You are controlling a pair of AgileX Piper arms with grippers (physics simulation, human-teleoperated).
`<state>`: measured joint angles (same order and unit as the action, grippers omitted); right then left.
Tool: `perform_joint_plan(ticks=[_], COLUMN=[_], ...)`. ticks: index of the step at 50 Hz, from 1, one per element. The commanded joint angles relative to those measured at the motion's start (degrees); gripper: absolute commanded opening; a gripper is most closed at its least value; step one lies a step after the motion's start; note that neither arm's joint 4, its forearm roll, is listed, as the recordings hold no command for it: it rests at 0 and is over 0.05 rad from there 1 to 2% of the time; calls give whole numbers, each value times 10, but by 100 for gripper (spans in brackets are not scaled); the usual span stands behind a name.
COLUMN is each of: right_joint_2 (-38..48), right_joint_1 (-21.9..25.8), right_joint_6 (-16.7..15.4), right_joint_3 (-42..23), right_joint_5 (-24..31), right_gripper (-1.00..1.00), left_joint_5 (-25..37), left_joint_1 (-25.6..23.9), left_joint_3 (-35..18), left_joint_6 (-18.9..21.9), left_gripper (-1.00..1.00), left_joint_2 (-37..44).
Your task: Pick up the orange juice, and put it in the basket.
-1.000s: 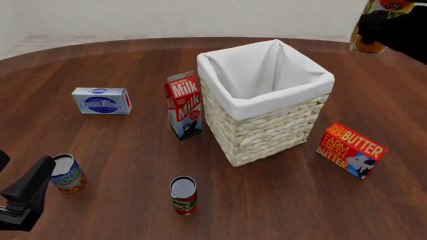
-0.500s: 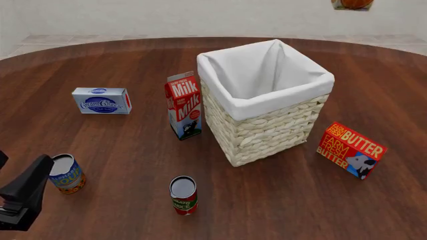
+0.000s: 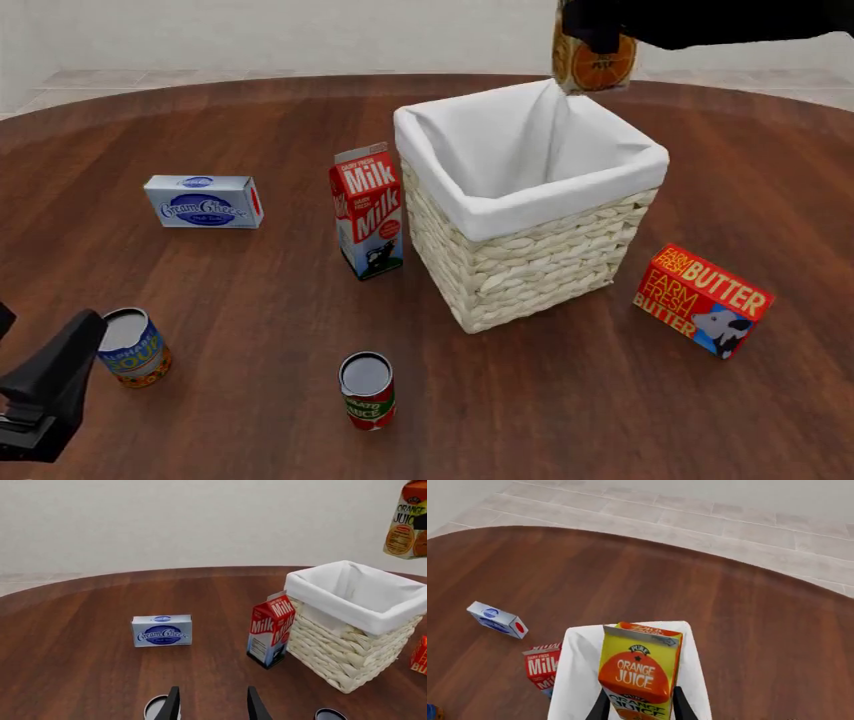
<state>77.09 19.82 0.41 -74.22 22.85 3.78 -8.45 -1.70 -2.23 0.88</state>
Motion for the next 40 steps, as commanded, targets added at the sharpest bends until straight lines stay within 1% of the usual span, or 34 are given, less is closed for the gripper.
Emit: perform_joint_plan(ticks=[1, 4, 6, 8, 11, 13, 20, 25, 26, 27, 29, 34, 38, 40], right_joint_2=[7, 10, 12, 15, 19, 23, 38, 51, 54, 56, 62, 66, 87, 92], right_joint_1=[40, 46, 49, 48, 45, 48, 46, 35, 34, 34, 36, 36, 39, 40], right_joint_6=[13, 11, 16, 12, -7, 2, -1, -10, -19, -20, -15, -17, -14, -7], right_joint_3=[37, 40, 45, 49, 51, 54, 47, 36, 35, 35, 32, 30, 27, 26], right_joint_5=[-17, -18, -22, -26, -30, -33, -40, -46, -48, -49, -50, -51, -62, -63], right_gripper=[-100, -100, -100, -100, -100, -100, -100, -100, -100, -100, -100, -100, -100, -100], left_joint_5=[5, 2, 0, 1, 0, 2, 7, 2, 6, 2, 4, 2, 3, 9], left_joint_1=[0, 0, 0, 0, 0, 1, -1, 0, 0, 0, 1, 0, 1, 1], left_joint_3=[0, 0, 3, 3, 0, -1, -1, 1, 1, 0, 0, 2, 0, -2], left_joint_6=[1, 1, 1, 1, 1, 0, 1, 0, 1, 0, 0, 0, 0, 0], left_gripper=[100, 100, 100, 100, 100, 100, 100, 100, 100, 100, 100, 100, 100, 100], left_joint_2=[-4, 0, -2, -3, 1, 0, -5, -2, -6, -2, -2, -2, -2, -6])
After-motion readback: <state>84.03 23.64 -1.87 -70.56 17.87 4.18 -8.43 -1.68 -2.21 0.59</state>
